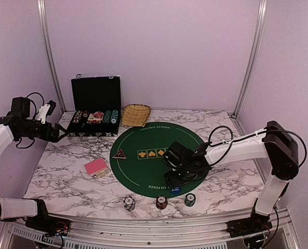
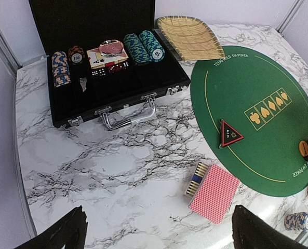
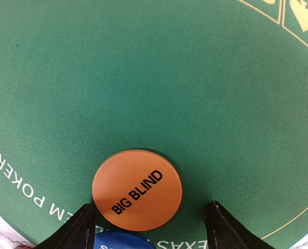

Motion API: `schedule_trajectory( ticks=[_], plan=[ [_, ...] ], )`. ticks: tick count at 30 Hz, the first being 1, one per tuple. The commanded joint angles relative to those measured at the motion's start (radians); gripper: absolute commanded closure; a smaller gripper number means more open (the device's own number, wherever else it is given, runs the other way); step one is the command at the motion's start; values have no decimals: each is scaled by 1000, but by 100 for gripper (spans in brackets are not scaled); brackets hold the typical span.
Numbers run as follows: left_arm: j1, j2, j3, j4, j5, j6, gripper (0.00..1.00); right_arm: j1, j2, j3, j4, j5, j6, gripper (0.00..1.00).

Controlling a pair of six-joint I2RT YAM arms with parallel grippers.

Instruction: Distribute texas hold em gaming equipment

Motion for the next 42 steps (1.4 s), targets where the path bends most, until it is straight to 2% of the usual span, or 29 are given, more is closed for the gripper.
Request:
schedule_trajectory(
  ticks=[1,10,25,42],
  plan=[
    [3,-8,40,-21,22,-6,1,2,-3,1,8,0,25,34],
    [4,-5,49,-20,20,-6,1,-3,43,21,17,15,21,55],
    [4,-2,52,-26,29,-5,1,-95,163,150,67,103,-26,62],
    [4,-5,50,-96,40,56,1,-217,434,487,125,202,-69,65]
  ],
)
